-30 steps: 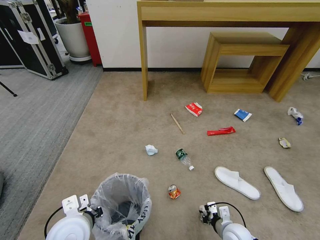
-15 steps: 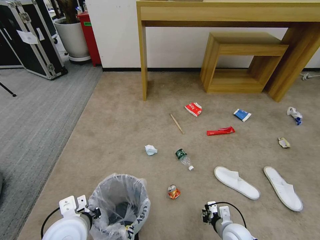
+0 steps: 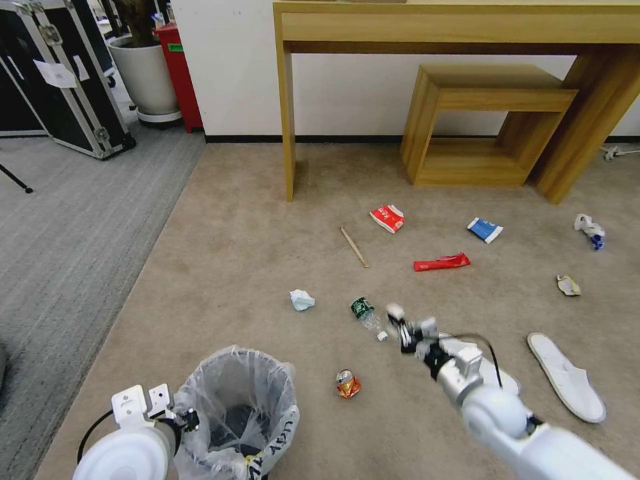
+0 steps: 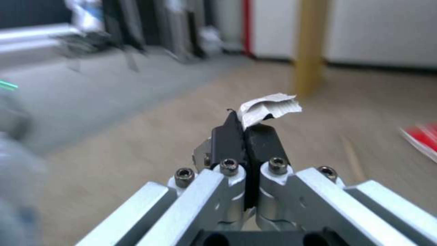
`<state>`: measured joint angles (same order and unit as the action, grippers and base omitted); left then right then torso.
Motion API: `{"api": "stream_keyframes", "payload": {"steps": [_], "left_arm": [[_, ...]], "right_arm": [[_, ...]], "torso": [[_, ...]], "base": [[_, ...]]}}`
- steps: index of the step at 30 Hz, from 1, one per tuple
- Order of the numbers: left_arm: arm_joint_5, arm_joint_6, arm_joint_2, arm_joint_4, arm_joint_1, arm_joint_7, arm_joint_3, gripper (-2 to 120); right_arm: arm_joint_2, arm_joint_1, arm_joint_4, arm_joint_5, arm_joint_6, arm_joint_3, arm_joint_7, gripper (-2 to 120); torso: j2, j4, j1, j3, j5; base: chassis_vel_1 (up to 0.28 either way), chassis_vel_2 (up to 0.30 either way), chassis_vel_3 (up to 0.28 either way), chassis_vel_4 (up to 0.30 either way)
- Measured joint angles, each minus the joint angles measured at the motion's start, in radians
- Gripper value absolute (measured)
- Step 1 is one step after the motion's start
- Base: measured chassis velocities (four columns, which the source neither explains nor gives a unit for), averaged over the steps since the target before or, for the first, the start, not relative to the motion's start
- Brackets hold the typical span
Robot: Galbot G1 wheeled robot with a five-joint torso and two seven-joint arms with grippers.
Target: Pick up the trash bin and place the garbage on the floor into it.
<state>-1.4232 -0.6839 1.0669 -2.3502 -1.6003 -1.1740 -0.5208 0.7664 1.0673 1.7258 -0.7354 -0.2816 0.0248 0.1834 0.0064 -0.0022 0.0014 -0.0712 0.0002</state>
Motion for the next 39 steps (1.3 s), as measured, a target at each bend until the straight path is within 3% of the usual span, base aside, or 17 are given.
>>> {"api": "stream_keyframes", "payload": {"steps": [5,14,23,39], "left_arm": [[-0.022,0.024,0.008,0.017,0.064,0.002,0.0,0],[-0.037,0.05,0.012,0.059,0.162,0.038,0.023,0],[-0.054,0.059,0.021,0.109,0.285,0.024,0.087,0],[-0.086,0.059,0.019,0.15,0.355,-0.005,0.121,0]], "right_arm": [[-0.002,-0.053,0.007,-0.013,-0.024,0.043,0.101,0],[0.012,-0.157,0.055,-0.035,-0.021,0.143,0.178,0],[0.048,-0.375,0.069,-0.113,0.013,0.366,0.15,0],[0.093,-0.371,0.045,-0.163,0.049,0.494,0.073,0]], "torso": [[0.0,-0.0001,0.0,0.0,-0.0001],[0.0,-0.0001,0.0,0.0,-0.0003],[0.0,0.0001,0.0,0.0,-0.0004],[0.0,-0.0002,0.0,0.0,-0.0002]], "base": [[0.0,0.0,0.0,0.0],[0.0,0.0,0.0,0.0],[0.0,0.0,0.0,0.0],[0.0,0.0,0.0,0.0]]}}
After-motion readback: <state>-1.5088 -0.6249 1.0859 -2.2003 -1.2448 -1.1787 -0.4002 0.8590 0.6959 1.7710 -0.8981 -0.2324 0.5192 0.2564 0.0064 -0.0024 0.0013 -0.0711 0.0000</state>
